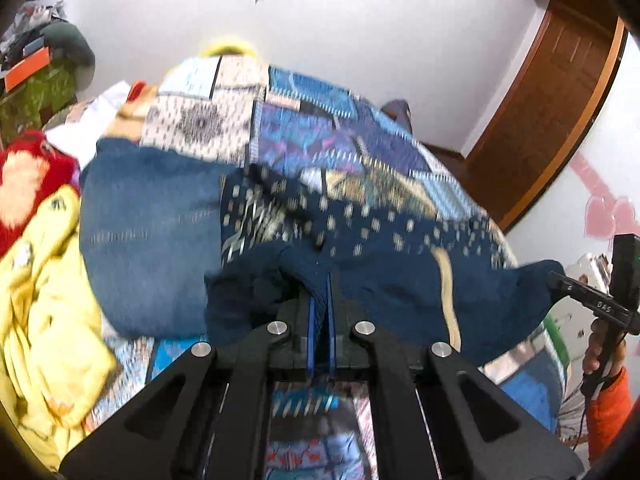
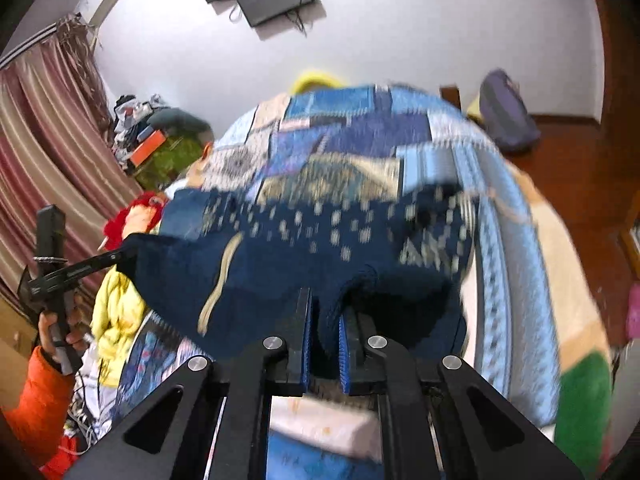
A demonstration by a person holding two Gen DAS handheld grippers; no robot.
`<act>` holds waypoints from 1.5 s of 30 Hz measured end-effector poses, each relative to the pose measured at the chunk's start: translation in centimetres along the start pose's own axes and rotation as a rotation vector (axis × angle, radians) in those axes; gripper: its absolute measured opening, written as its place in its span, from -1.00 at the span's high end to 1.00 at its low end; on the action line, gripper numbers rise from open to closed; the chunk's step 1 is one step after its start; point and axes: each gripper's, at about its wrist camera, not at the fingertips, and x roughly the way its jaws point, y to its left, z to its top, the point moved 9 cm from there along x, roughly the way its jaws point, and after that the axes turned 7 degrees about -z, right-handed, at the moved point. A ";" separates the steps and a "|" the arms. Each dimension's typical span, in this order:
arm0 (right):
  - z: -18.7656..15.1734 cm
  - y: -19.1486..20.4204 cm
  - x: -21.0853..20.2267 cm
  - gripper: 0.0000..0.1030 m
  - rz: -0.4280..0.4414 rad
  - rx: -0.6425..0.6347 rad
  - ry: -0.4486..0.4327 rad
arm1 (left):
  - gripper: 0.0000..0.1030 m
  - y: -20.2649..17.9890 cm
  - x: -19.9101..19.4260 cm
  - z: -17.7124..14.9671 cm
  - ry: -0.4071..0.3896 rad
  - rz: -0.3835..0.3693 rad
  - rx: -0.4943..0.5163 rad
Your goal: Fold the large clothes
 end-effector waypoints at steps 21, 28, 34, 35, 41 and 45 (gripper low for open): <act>10.1 -11.2 13.0 0.85 -0.321 0.060 -0.012 | 0.78 7.7 12.9 4.9 0.108 0.129 -0.115; 11.4 -8.0 9.1 0.85 -0.240 -0.029 -0.076 | 0.24 4.7 7.9 8.4 -0.002 0.144 -0.008; 10.6 0.2 6.2 0.85 -0.094 -0.176 -0.098 | -0.18 2.0 4.9 8.9 -0.053 0.202 0.081; 10.1 1.3 6.1 0.85 -0.071 -0.188 -0.092 | -0.19 1.3 5.2 8.1 -0.025 0.200 0.114; 5.3 7.2 8.2 0.85 0.085 -0.258 0.058 | -0.28 -1.5 8.5 2.5 0.121 0.128 0.224; 1.4 8.1 10.2 0.85 0.114 -0.288 0.164 | -0.28 -1.1 11.7 -0.5 0.206 0.132 0.240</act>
